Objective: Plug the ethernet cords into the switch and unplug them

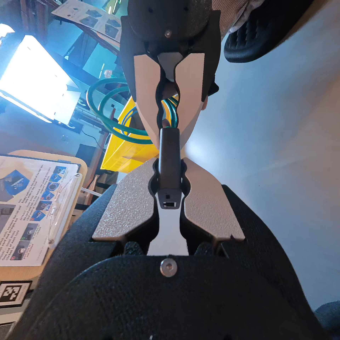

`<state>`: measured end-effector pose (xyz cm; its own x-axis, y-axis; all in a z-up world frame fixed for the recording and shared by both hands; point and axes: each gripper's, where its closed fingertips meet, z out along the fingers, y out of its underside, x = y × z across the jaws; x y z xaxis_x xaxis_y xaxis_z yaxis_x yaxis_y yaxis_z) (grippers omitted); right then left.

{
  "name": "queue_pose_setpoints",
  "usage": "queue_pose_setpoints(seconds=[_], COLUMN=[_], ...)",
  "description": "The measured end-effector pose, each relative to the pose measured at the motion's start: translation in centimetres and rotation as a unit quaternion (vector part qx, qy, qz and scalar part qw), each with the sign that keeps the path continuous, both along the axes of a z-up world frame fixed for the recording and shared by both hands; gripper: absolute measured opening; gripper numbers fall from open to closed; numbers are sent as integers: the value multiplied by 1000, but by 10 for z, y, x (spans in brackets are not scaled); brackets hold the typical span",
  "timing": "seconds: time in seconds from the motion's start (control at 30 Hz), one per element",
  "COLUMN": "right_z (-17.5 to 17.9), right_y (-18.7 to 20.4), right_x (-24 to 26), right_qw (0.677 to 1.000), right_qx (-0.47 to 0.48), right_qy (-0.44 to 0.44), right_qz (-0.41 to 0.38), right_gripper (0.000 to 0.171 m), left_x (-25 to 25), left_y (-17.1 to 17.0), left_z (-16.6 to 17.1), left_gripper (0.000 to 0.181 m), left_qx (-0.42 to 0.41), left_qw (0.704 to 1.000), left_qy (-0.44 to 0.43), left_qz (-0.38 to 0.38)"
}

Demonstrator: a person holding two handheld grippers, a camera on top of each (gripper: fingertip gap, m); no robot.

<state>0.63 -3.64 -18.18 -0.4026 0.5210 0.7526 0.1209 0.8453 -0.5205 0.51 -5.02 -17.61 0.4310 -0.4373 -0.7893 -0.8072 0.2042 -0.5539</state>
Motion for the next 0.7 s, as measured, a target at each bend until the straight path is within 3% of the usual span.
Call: queue_pose_setpoints(seconds=[0.37,0.7], right_z=[-7,-4], right_y=[-9,-11], right_x=[14,31], right_qw=[995,993], right_qx=[79,41], right_qy=[-21,-64], right_qz=[61,87], right_gripper=[13,13], left_x=[8,22], left_y=[-5,-5], left_z=[-10,-8], left_gripper=[22,22], left_qx=[-20,-58], left_qw=[998,996], left_qy=[53,-10], left_qz=[-28,-61])
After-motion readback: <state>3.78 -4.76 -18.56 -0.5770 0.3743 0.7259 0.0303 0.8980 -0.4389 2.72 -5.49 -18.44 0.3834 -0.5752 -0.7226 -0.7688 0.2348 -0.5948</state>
